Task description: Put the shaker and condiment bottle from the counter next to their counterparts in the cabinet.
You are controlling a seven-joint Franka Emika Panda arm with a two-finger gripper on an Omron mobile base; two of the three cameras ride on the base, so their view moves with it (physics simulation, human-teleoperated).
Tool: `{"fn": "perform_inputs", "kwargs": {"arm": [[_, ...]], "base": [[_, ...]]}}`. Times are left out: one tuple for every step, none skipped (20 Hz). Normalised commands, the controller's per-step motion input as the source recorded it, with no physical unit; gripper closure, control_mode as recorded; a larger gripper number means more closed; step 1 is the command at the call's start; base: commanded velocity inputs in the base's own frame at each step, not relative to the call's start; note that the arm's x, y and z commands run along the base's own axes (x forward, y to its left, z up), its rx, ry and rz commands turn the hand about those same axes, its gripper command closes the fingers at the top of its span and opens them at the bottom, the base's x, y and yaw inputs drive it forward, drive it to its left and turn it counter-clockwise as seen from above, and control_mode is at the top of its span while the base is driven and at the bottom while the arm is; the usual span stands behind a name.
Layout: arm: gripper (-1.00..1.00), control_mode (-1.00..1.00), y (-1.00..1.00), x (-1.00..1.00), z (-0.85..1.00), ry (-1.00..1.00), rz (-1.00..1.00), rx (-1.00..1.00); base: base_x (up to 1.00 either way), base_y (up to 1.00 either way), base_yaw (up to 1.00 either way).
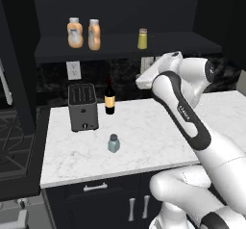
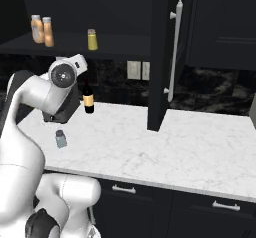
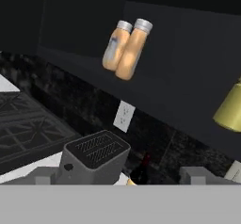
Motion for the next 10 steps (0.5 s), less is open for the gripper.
{"fn": "perform_inputs", "kwargs": {"arm": [[-1.0, -1.0, -0.36, -0.65, -0.71, -0.08, 0.0, -0.15], [-1.0, -1.0, -0.36, -0.59, -0.53, -0.06, 0.09, -0.14], [-1.0, -1.0, -0.36, -0.57, -0.53, -0.07, 0.12, -0.14], [-1.0, -1.0, -0.37, -0.57, -0.55, -0.08, 0.14, -0.14], [-1.0, -1.0, -0.41, -0.56, -0.55, -0.07, 0.19, -0.13], [-1.0, -1.0, -0.48, -0.54, -0.54, -0.06, 0.23, -0.13], [-1.0, -1.0, -0.64, -0.46, -0.49, -0.07, 0.28, -0.12], [-1.0, -1.0, -0.71, -0.43, -0.44, -0.06, 0.32, -0.11], [-1.0, -1.0, -0.76, -0.41, -0.39, -0.04, 0.34, -0.11], [-1.0, -1.0, -0.76, -0.42, -0.4, 0.0, 0.35, -0.11]], "base": [[0.0, 0.0, 0.0], [0.0, 0.0, 0.0], [0.0, 0.0, 0.0], [0.0, 0.0, 0.0], [0.0, 0.0, 0.0], [0.0, 0.0, 0.0], [0.0, 0.0, 0.0], [0.0, 0.0, 0.0], [0.0, 0.0, 0.0], [0.0, 0.0, 0.0]]}}
